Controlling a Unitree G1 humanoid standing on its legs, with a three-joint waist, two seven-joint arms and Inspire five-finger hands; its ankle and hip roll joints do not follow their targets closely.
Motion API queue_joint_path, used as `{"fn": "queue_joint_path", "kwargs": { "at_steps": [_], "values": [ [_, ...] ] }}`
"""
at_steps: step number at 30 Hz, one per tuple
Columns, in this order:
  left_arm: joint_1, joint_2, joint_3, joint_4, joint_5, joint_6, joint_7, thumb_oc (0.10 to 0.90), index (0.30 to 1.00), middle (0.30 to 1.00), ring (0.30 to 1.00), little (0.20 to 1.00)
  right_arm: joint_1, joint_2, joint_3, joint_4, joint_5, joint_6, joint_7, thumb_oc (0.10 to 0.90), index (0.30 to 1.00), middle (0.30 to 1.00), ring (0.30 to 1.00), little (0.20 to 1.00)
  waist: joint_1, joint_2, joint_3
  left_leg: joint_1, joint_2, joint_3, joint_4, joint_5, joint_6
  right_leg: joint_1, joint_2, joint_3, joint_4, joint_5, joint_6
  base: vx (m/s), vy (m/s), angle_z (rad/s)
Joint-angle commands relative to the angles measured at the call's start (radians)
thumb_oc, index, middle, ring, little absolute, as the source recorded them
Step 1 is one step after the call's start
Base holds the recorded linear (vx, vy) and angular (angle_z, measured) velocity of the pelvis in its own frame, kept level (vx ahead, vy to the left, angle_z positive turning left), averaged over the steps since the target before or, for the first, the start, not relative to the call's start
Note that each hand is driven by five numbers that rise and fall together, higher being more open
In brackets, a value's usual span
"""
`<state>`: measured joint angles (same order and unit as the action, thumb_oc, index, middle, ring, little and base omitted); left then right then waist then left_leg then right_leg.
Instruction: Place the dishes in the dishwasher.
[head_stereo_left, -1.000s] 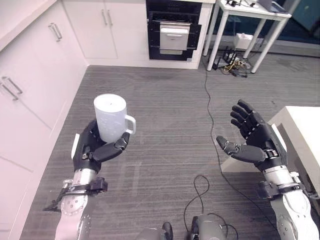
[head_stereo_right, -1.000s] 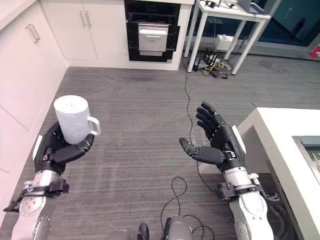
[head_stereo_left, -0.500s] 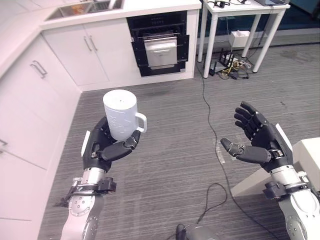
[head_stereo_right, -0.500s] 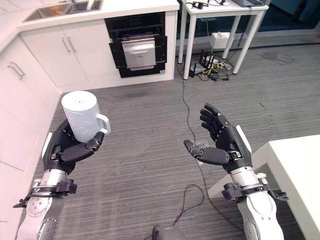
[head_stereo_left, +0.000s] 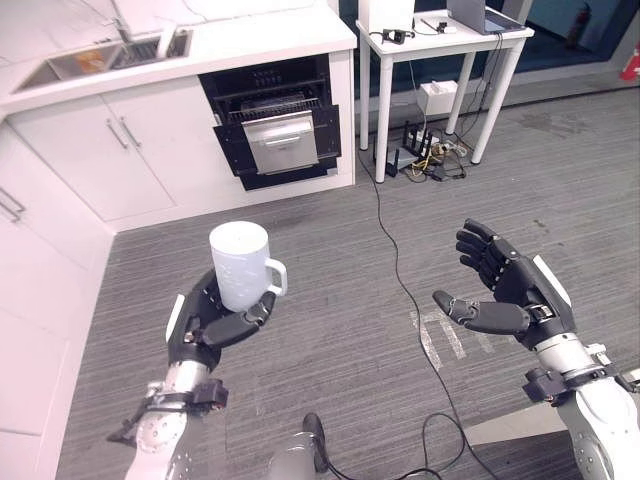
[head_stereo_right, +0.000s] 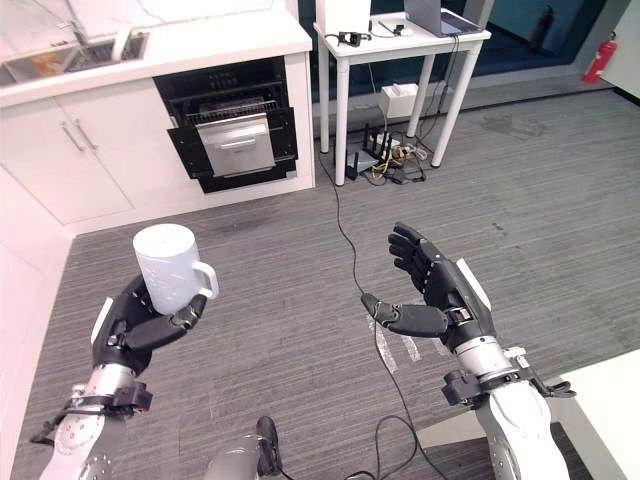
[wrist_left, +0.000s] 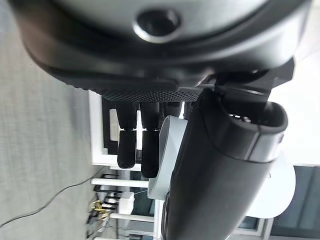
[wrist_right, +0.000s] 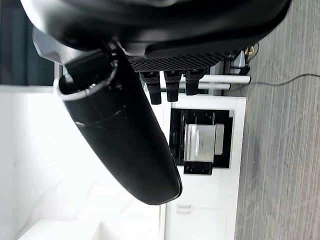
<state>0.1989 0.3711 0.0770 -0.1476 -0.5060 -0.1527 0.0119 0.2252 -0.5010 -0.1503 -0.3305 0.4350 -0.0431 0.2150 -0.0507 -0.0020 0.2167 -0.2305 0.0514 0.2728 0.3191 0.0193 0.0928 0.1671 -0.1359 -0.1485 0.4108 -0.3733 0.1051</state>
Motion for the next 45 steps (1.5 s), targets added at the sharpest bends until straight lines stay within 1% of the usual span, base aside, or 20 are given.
{"fn": "queue_joint_path", "kwargs": {
  "at_steps": [1,7,10,12,13,15,17,18,19,23,25,31,36,37,38,40,41,42,44,45],
  "values": [
    [-0.055,0.025,0.092,-0.162,-0.033,-0.120,-0.004,0.400,0.300,0.300,0.300,0.300,-0.100,-0.004,-0.051,-0.079,0.046,-0.105,0.011,0.800,0.900,0.900,0.900,0.900,0.043,0.009,-0.038,0.035,0.053,-0.071,-0.019,-0.178,-0.124,-0.061,0.080,-0.029,-0.111,0.021,-0.026,0.20,0.290,0.12],
    [-0.077,0.029,0.095,-0.179,-0.002,-0.113,-0.013,0.400,0.300,0.300,0.300,0.300,-0.122,0.023,-0.050,-0.071,0.046,-0.120,-0.015,0.800,0.900,0.900,0.900,0.900,0.080,-0.009,-0.062,0.020,-0.004,-0.114,-0.019,-0.194,-0.075,-0.026,0.065,-0.033,-0.111,0.049,0.006,0.15,0.252,0.08],
    [-0.079,0.034,0.104,-0.190,0.018,-0.107,-0.010,0.400,0.300,0.300,0.300,0.300,-0.127,0.047,-0.040,-0.072,0.035,-0.113,-0.014,0.800,0.900,0.900,0.900,0.900,0.083,-0.013,-0.072,0.038,-0.036,-0.140,-0.019,-0.219,-0.046,-0.004,0.065,-0.050,-0.111,0.172,0.041,0.15,0.254,0.41],
    [-0.081,0.032,0.108,-0.195,0.019,-0.094,-0.024,0.400,0.300,0.300,0.300,0.300,-0.124,0.064,-0.030,-0.078,0.055,-0.095,0.003,0.800,0.900,0.900,0.900,0.900,0.078,-0.016,-0.071,0.061,-0.061,-0.159,-0.019,-0.238,-0.028,-0.047,0.067,-0.037,0.013,0.250,0.056,0.12,0.257,0.44],
    [-0.083,0.031,0.106,-0.198,0.028,-0.083,-0.031,0.400,0.300,0.300,0.300,0.300,-0.117,0.076,-0.021,-0.086,0.056,-0.089,0.003,0.800,0.900,0.900,0.900,0.900,0.071,-0.008,-0.071,0.078,-0.068,-0.167,-0.019,-0.254,-0.017,-0.117,0.072,-0.029,0.168,0.290,0.059,0.11,0.259,0.40],
    [-0.088,0.032,0.100,-0.195,0.046,-0.074,-0.008,0.400,0.300,0.300,0.300,0.300,-0.111,0.081,-0.009,-0.085,0.054,-0.082,0.002,0.800,0.900,0.900,0.900,0.900,0.059,-0.008,-0.066,0.103,-0.081,-0.166,-0.019,-0.269,-0.009,-0.220,0.068,-0.038,0.290,0.289,0.046,0.14,0.256,0.54],
    [-0.107,0.042,0.096,-0.190,0.056,-0.072,0.010,0.400,0.300,0.300,0.300,0.300,-0.112,0.065,-0.021,-0.075,0.074,-0.082,0.007,0.800,0.900,0.900,0.900,0.900,0.053,-0.007,-0.056,0.116,-0.080,-0.180,-0.019,-0.262,-0.023,-0.231,0.099,-0.079,0.119,0.220,0.025,0.16,0.056,0.10],
    [-0.115,0.051,0.103,-0.188,0.064,-0.072,0.011,0.400,0.300,0.300,0.300,0.300,-0.105,0.045,-0.054,-0.073,0.122,-0.088,0.021,0.800,0.900,0.900,0.900,0.900,0.043,-0.008,-0.036,0.140,-0.058,-0.172,-0.019,-0.274,-0.037,-0.238,0.069,-0.141,-0.081,0.242,0.017,0.14,-0.154,0.43],
    [-0.112,0.054,0.095,-0.190,0.087,-0.079,0.031,0.400,0.300,0.300,0.300,0.300,-0.106,0.039,-0.064,-0.070,0.144,-0.091,0.037,0.800,0.900,0.900,0.900,0.900,0.022,-0.027,-0.018,0.170,-0.069,-0.156,-0.019,-0.300,-0.038,-0.329,0.016,-0.097,-0.111,0.266,0.036,0.16,-0.199,0.33],
    [-0.100,0.061,0.068,-0.200,0.150,-0.086,0.082,0.400,0.300,0.300,0.300,0.300,-0.093,0.056,-0.046,-0.087,0.118,-0.094,0.034,0.800,0.900,0.900,0.900,0.900,-0.003,-0.036,-0.022,0.215,-0.099,-0.160,-0.019,-0.352,-0.020,-0.456,-0.046,0.004,-0.111,0.328,0.067,0.26,-0.251,0.01],
    [-0.093,0.076,0.074,-0.189,0.144,-0.068,0.077,0.400,0.300,0.300,0.300,0.300,-0.114,0.053,-0.017,-0.095,0.105,-0.071,-0.008,0.800,0.900,0.900,0.900,0.900,-0.005,-0.035,-0.039,0.250,-0.074,-0.103,-0.019,-0.375,-0.028,-0.427,-0.073,-0.034,-0.111,0.328,0.076,0.41,-0.510,0.14],
    [-0.097,0.084,0.063,-0.194,0.127,-0.063,0.061,0.400,0.300,0.300,0.300,0.300,-0.126,0.052,-0.007,-0.095,0.091,-0.054,-0.056,0.800,0.900,0.900,0.900,0.900,-0.034,-0.022,-0.062,0.309,-0.018,-0.072,-0.019,-0.386,-0.057,-0.388,-0.036,-0.045,-0.111,0.274,0.059,0.21,-0.318,-0.11],
    [-0.097,0.076,0.059,-0.199,0.060,-0.074,0.045,0.400,0.300,0.300,0.300,0.300,-0.112,0.041,-0.022,-0.093,0.099,-0.049,-0.052,0.800,0.900,0.900,0.900,0.900,-0.056,-0.018,-0.076,0.345,0.013,-0.064,-0.019,-0.377,-0.086,-0.367,0.000,-0.040,-0.111,0.247,0.022,0.15,-0.274,0.00],
    [-0.092,0.070,0.061,-0.197,0.035,-0.079,0.037,0.400,0.300,0.300,0.300,0.300,-0.104,0.040,-0.028,-0.091,0.101,-0.049,-0.043,0.800,0.900,0.900,0.900,0.900,-0.058,-0.017,-0.081,0.355,0.021,-0.064,-0.019,-0.354,-0.099,-0.362,0.012,-0.038,-0.111,0.237,0.010,0.14,-0.255,-0.23],
    [-0.087,0.065,0.063,-0.198,0.023,-0.082,0.035,0.400,0.300,0.300,0.300,0.300,-0.096,0.040,-0.031,-0.090,0.100,-0.050,-0.037,0.800,0.900,0.900,0.900,0.900,-0.058,-0.017,-0.085,0.364,0.027,-0.065,-0.019,-0.313,-0.112,-0.356,0.023,-0.035,-0.111,0.227,-0.002,0.18,-0.335,-0.25],
    [-0.072,0.051,0.065,-0.199,0.015,-0.098,0.028,0.400,0.300,0.300,0.300,0.300,-0.078,0.032,-0.040,-0.089,0.110,-0.055,-0.024,0.800,0.900,0.900,0.900,0.900,-0.050,-0.027,-0.086,0.395,0.032,-0.073,-0.019,-0.171,-0.147,-0.325,0.045,-0.012,-0.111,0.192,-0.032,0.18,-0.301,-0.28],
    [-0.065,0.046,0.065,-0.198,0.018,-0.108,0.025,0.400,0.300,0.300,0.300,0.300,-0.074,0.031,-0.040,-0.088,0.110,-0.058,-0.018,0.800,0.900,0.900,0.900,0.900,-0.043,-0.036,-0.081,0.381,0.031,-0.084,0.033,-0.140,-0.153,-0.312,0.051,0.002,-0.111,0.182,-0.044,0.14,-0.330,-0.54],
    [-0.053,0.033,0.066,-0.195,0.025,-0.123,0.022,0.400,0.300,0.300,0.300,0.300,-0.068,0.026,-0.040,-0.082,0.114,-0.060,0.001,0.800,0.900,0.900,0.900,0.900,-0.031,-0.053,-0.070,0.285,0.004,-0.119,0.224,-0.126,-0.142,-0.292,0.073,0.050,-0.111,0.170,-0.068,0.08,-0.284,-0.52],
    [-0.049,0.025,0.062,-0.191,0.029,-0.135,0.012,0.400,0.300,0.300,0.300,0.300,-0.065,0.029,-0.038,-0.071,0.108,-0.068,0.009,0.800,0.900,0.900,0.900,0.900,-0.018,-0.064,-0.053,0.178,-0.005,-0.124,0.329,-0.141,-0.118,-0.268,0.078,0.054,-0.111,0.165,-0.080,0.05,-0.200,-0.39],
    [-0.055,0.022,0.059,-0.188,0.036,-0.134,0.009,0.400,0.300,0.300,0.300,0.300,-0.067,0.029,-0.034,-0.068,0.110,-0.070,0.004,0.800,0.900,0.900,0.900,0.900,-0.013,-0.067,-0.046,0.145,-0.014,-0.121,0.306,-0.170,-0.102,-0.260,0.079,0.053,-0.111,0.163,-0.077,0.05,-0.088,-0.15]
  ]
}}
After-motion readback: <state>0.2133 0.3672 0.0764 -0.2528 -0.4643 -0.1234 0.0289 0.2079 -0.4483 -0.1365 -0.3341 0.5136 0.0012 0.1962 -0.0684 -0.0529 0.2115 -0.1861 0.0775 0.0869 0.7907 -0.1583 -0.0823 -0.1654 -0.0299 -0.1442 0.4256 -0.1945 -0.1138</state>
